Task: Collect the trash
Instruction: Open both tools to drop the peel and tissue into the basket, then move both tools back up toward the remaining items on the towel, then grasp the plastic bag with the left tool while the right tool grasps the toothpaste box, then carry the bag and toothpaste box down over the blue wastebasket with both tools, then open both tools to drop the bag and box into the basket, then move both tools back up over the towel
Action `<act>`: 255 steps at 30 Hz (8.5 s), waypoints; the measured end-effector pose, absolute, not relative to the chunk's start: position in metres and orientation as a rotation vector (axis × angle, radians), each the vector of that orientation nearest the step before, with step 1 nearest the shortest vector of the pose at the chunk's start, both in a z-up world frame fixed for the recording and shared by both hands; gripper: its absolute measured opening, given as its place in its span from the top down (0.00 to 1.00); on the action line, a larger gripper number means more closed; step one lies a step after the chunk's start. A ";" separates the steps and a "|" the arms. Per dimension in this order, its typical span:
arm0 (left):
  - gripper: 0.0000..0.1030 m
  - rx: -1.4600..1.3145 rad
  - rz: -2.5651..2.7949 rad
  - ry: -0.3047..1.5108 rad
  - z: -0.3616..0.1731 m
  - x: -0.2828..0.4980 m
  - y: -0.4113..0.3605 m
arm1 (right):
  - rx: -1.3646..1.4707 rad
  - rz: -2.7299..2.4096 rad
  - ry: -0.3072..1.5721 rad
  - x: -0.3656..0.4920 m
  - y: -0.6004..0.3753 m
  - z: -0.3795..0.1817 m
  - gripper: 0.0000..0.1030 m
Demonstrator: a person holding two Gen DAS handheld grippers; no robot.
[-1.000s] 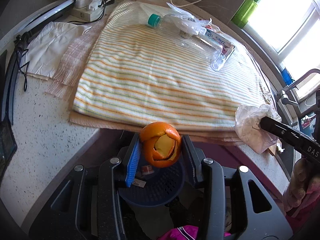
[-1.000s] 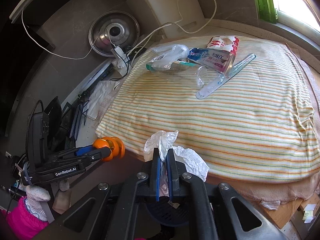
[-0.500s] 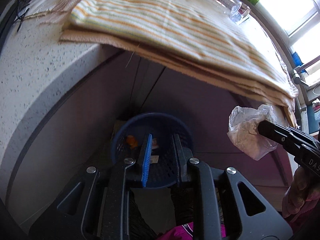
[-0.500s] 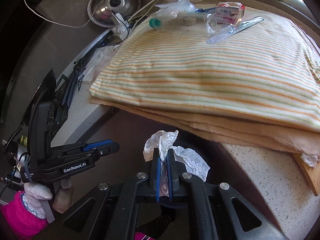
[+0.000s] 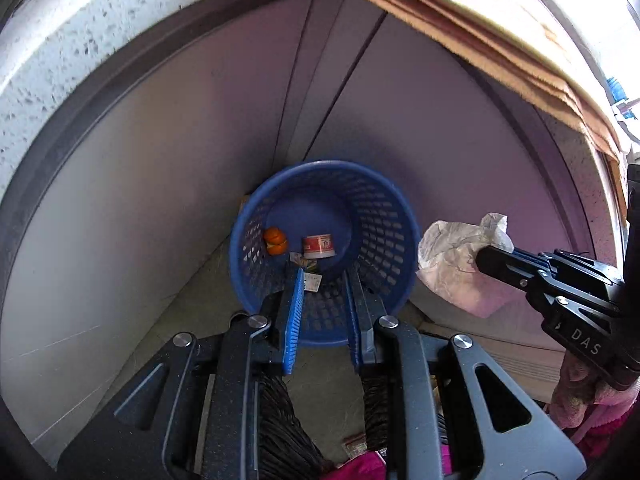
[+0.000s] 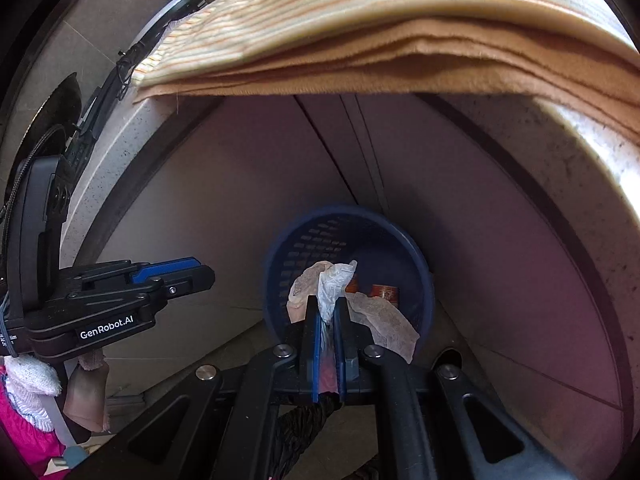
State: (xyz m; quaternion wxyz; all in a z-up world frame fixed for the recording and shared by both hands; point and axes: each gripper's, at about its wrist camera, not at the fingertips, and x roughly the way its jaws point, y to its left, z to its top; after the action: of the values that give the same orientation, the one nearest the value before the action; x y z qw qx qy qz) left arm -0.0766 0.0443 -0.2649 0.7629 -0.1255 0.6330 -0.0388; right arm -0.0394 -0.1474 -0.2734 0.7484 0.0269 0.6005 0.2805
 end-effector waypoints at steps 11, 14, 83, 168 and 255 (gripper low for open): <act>0.82 -0.259 -0.067 1.371 -0.262 -0.078 0.044 | 0.056 0.608 1.306 -0.032 -0.144 -0.272 0.67; 0.80 -0.257 -0.063 1.363 -0.262 -0.078 0.047 | 0.060 0.608 1.296 -0.030 -0.142 -0.265 0.62; 0.21 -0.134 0.052 1.094 -0.094 0.248 -0.012 | 0.253 0.744 1.109 0.293 -0.259 -0.142 0.48; 0.82 -0.295 0.032 0.985 -0.082 -0.037 0.040 | 0.302 0.765 0.997 0.033 -0.218 -0.092 1.00; 0.59 -0.260 0.021 1.279 -0.228 -0.068 0.042 | 0.019 0.655 1.164 -0.026 -0.138 -0.214 0.69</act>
State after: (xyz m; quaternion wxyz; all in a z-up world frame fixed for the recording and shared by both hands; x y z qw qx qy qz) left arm -0.0677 0.0415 -0.2283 0.7945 -0.1208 0.5951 0.0096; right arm -0.0257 -0.1380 -0.2140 0.7851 0.0090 0.5397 0.3039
